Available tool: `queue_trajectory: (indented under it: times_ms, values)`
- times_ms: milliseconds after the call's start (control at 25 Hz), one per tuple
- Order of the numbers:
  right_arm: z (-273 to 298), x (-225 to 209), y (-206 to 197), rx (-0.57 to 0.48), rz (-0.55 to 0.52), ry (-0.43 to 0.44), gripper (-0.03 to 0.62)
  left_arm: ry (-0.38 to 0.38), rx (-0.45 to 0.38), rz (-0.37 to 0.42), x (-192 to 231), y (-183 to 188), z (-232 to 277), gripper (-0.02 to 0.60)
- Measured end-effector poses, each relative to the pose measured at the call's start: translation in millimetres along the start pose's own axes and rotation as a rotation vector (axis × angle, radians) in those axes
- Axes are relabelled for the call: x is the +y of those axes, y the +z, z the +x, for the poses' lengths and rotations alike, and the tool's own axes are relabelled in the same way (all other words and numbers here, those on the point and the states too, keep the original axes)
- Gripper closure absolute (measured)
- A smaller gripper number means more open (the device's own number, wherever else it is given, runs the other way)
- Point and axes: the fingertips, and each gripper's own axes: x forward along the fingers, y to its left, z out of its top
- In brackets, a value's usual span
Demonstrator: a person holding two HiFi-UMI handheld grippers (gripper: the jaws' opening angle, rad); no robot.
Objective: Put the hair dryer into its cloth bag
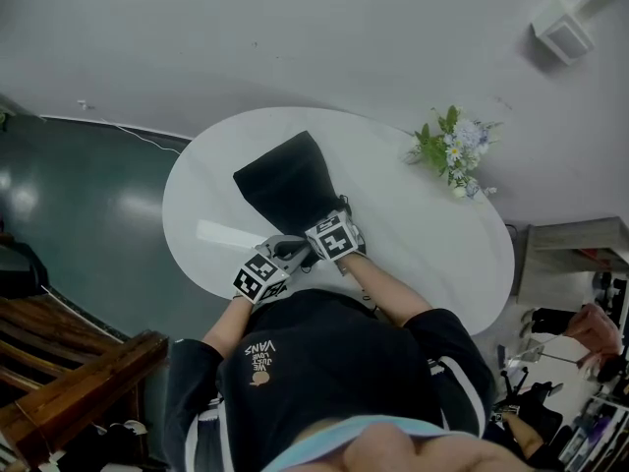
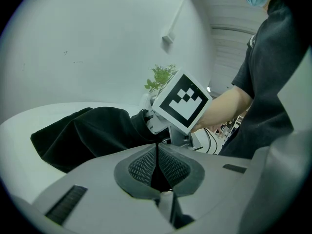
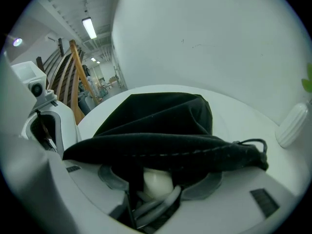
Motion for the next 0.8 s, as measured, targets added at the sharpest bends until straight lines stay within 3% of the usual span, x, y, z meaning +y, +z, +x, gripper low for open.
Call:
queue_trajectory:
  times_ms: [400,800]
  values:
    - [-42,-15,3,-0.157,0.084,-0.014,0.368,0.022,-0.064,-0.008,-13,20,7,0.554]
    - [-85,-64,-19,-0.221,0.162,-0.122,0.368,0.057,-0.072,0.024,-36,32,27,0.554]
